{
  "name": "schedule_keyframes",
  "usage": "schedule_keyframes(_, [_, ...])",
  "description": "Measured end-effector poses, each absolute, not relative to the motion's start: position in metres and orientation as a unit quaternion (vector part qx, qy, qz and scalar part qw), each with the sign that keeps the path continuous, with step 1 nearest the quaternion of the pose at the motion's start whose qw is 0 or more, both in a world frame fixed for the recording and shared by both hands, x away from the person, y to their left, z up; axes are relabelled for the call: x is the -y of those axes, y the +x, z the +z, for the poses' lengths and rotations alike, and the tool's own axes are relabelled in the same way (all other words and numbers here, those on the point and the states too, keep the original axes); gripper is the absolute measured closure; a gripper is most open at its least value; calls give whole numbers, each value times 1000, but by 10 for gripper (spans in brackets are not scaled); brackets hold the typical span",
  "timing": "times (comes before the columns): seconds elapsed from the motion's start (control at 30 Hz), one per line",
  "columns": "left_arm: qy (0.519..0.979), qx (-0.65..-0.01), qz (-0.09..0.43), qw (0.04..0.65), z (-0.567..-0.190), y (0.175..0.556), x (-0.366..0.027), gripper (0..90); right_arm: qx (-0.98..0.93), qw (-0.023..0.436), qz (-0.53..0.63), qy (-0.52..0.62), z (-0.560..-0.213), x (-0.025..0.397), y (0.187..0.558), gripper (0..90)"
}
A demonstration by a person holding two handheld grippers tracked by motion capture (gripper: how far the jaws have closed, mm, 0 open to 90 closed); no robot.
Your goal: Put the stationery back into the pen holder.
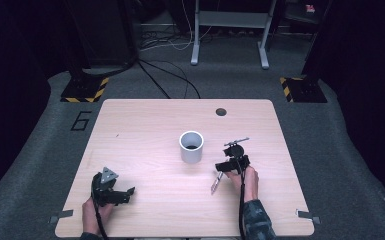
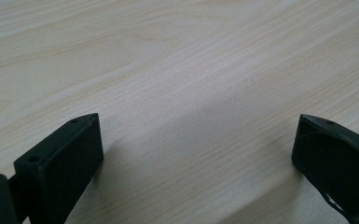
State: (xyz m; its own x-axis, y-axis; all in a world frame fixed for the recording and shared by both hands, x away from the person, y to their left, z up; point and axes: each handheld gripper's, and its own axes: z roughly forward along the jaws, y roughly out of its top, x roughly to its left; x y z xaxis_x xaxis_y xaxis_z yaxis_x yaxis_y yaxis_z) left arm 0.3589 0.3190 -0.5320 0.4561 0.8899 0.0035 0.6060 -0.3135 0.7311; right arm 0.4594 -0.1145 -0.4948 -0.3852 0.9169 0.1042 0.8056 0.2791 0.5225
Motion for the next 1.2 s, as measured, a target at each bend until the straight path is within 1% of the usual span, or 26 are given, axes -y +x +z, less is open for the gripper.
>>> schedule_keyframes(0.03, [784, -477, 209, 338, -532, 359, -319, 19, -795, 108, 249, 542, -498, 113, 461, 361])
schedule_keyframes(0.1, [785, -476, 209, 337, -532, 359, -319, 19, -796, 113, 238, 545, -498, 111, 461, 394])
schedule_keyframes(0.2, [784, -477, 209, 338, -532, 359, -319, 19, -801, 123, 232, 538, -498, 112, 463, 470])
schedule_keyframes(0.33, [785, -476, 209, 337, -532, 359, -319, 19, -803, 126, 224, 538, -497, 111, 462, 534])
schedule_keyframes(0.4, [785, -476, 209, 337, -532, 359, -319, 19, -805, 129, 223, 534, -497, 111, 462, 542])
schedule_keyframes(0.5, [786, -475, 209, 336, -532, 359, -320, 19, -813, 129, 209, 527, -495, 110, 465, 621])
schedule_keyframes(0.63, [786, -475, 209, 336, -532, 359, -319, 19, -817, 124, 204, 524, -494, 111, 467, 646])
schedule_keyframes(0.7, [786, -475, 209, 336, -532, 359, -320, 19, -824, 114, 194, 519, -493, 112, 470, 693])
schedule_keyframes(0.9, [784, -477, 209, 338, -532, 359, -319, 19, -829, 105, 183, 518, -491, 111, 474, 739])
schedule_keyframes(0.93, [784, -477, 209, 339, -532, 359, -319, 19, -835, 96, 170, 514, -489, 111, 478, 756])
schedule_keyframes(1.0, [784, -477, 209, 338, -532, 359, -319, 19, -838, 83, 158, 516, -488, 109, 481, 768])
schedule_keyframes(1.2, [784, -477, 209, 338, -532, 359, -319, 19, -863, 70, 140, 481, -486, 110, 488, 791])
